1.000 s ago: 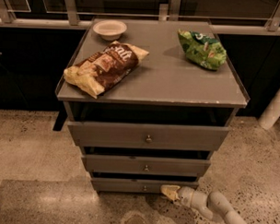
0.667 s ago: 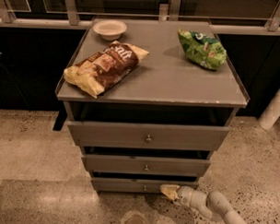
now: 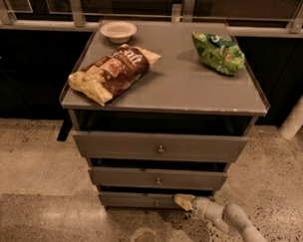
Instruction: Open bottom drawer
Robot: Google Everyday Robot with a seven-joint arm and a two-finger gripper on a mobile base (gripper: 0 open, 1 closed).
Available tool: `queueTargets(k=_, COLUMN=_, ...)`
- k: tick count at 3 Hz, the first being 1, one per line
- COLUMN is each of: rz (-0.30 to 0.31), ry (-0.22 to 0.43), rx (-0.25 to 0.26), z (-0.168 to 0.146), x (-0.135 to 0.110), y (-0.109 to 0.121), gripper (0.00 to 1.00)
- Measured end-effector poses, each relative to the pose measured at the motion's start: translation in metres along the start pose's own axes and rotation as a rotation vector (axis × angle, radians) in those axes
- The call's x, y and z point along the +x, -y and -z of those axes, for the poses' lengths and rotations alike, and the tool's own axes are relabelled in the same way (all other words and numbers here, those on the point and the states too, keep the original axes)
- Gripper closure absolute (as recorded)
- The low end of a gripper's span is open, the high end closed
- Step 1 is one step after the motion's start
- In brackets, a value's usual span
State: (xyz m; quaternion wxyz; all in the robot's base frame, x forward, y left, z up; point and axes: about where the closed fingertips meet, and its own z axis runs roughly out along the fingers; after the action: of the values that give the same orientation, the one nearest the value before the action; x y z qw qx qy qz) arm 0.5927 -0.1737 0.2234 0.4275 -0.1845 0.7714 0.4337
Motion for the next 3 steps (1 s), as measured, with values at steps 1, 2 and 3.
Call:
queueTargets(k=1, rz=0.040, ry=0.016, rx=0.006, z=-0.004, x=-0.026, y=0.013, gripper=1.00)
queueTargets(k=2, rz=0.055, ry=0.024, rx=0.033, z=-0.007, x=-0.037, y=0.027, gripper=1.00)
queueTargets(k=3, rz=0.055, ry=0.024, rx=0.033, z=-0.006, x=-0.035, y=0.026, gripper=1.00)
